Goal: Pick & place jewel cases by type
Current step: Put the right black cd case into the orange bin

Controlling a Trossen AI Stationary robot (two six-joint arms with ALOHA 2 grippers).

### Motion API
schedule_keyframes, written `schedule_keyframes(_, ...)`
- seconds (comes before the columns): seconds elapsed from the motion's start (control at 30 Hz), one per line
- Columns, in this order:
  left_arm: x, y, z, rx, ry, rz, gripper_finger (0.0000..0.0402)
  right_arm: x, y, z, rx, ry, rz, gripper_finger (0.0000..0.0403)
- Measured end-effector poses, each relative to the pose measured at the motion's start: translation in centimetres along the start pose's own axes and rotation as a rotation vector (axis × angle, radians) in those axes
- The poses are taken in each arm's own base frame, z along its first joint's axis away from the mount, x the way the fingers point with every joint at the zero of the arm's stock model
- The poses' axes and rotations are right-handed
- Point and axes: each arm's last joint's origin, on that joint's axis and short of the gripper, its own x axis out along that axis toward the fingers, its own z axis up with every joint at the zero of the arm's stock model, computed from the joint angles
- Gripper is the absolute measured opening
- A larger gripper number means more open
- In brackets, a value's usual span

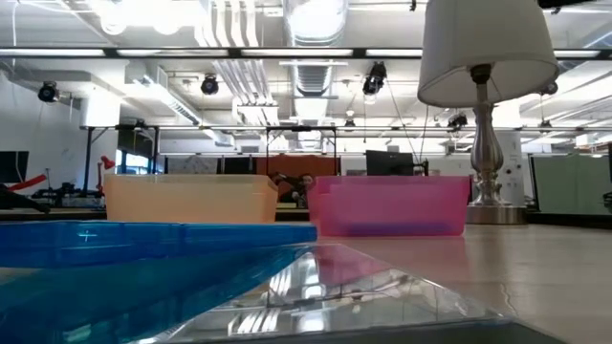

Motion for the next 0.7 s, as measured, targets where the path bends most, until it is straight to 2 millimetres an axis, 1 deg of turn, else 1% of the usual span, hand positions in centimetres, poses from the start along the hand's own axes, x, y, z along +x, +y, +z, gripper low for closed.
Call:
schedule_keyframes(0.03,0.1,0.9,0.8,-0.043,0.015,-0.017,0.0001,-0.3,0.2,0.3,-0.02,-0.004,0.011,0.0026)
schedule_keyframes(0.1,0.8,2.6,2.3,-0.14,0.057,-0.038,0.0011,-0.8,0.4,1.0,-0.057,-0.013,0.03,0.0026)
schedule_keyframes(0.2,2.3,4.7,4.5,-0.25,0.133,-0.106,0.0046,-1.6,0.9,2.3,-0.093,-0.034,0.06,0.0028)
schedule_keyframes(0.27,3.5,5.6,5.5,-0.329,0.238,-0.17,0.0074,-2.0,1.0,3.1,-0.1,-0.041,0.074,0.0032)
schedule_keyframes(0.33,4.7,6.2,6.2,-0.398,0.305,-0.277,0.0097,-2.3,1.1,4.0,-0.107,-0.039,0.088,0.0034)
schedule_keyframes(0.47,6.2,6.9,8.1,-0.49,0.294,-0.485,0.0135,-2.0,1.2,5.1,-0.115,-0.037,0.097,0.0035)
schedule_keyframes(0.53,7.2,7.4,8.6,-0.486,0.287,-0.519,0.0154,-1.5,1.4,5.5,-0.098,-0.046,0.127,0.0035)
schedule_keyframes(0.6,8.3,7.9,8.8,-0.469,0.309,-0.51,0.0168,-1.1,1.7,5.9,-0.076,-0.065,0.157,0.0035)
schedule_keyframes(0.67,9.1,8.1,9.3,-0.433,0.318,-0.52,0.0176,-0.6,1.7,6.2,-0.048,-0.082,0.163,0.0035)
schedule_keyframes(0.7,9.2,8.0,9.7,-0.396,0.305,-0.555,0.0178,-0.3,1.7,6.5,-0.026,-0.091,0.165,0.0035)
